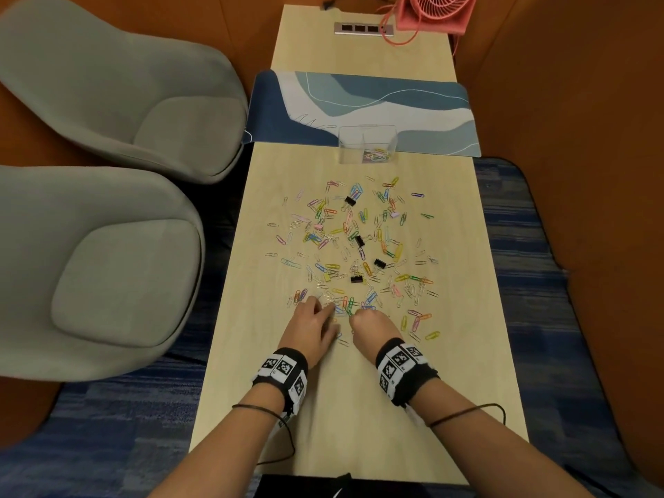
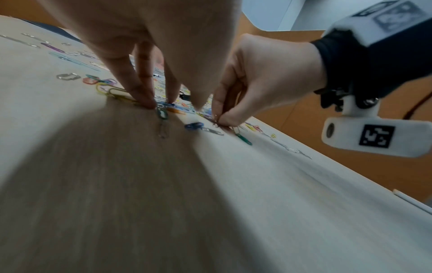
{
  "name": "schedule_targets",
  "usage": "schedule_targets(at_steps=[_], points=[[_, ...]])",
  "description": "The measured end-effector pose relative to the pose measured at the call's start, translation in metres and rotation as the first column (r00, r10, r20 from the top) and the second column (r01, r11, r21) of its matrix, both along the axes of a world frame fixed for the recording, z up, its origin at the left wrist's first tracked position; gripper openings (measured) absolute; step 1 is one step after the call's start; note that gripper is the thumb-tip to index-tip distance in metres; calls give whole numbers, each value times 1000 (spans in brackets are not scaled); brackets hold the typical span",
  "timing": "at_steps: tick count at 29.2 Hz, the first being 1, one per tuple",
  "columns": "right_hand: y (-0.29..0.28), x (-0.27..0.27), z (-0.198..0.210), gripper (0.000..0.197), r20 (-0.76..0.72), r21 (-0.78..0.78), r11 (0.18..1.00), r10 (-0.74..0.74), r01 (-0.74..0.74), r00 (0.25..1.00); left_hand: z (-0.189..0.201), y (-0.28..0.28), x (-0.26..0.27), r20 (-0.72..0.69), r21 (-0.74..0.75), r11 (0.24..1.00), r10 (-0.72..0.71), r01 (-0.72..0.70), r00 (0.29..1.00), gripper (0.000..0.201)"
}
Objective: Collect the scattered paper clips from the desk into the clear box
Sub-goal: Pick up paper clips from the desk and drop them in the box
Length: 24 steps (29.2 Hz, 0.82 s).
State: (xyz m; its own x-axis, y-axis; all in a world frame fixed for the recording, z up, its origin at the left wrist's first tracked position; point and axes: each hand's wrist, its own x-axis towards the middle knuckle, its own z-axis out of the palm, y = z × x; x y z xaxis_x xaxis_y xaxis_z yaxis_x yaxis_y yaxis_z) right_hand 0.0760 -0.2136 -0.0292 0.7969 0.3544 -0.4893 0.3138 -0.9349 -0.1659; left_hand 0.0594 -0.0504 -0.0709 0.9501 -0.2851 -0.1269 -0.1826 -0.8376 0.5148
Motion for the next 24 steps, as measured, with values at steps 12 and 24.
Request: schedule_targets(at_steps=[12,24], points=[[-60,-19,8,11,-416,554,340,-678,760,606,-1,-19,8,11,14,999,-49,49,999,13],[-67,-14,10,9,-660,536,-26,-636,844,399,25,-16,50,-145,31,995,-94,99,985,15]])
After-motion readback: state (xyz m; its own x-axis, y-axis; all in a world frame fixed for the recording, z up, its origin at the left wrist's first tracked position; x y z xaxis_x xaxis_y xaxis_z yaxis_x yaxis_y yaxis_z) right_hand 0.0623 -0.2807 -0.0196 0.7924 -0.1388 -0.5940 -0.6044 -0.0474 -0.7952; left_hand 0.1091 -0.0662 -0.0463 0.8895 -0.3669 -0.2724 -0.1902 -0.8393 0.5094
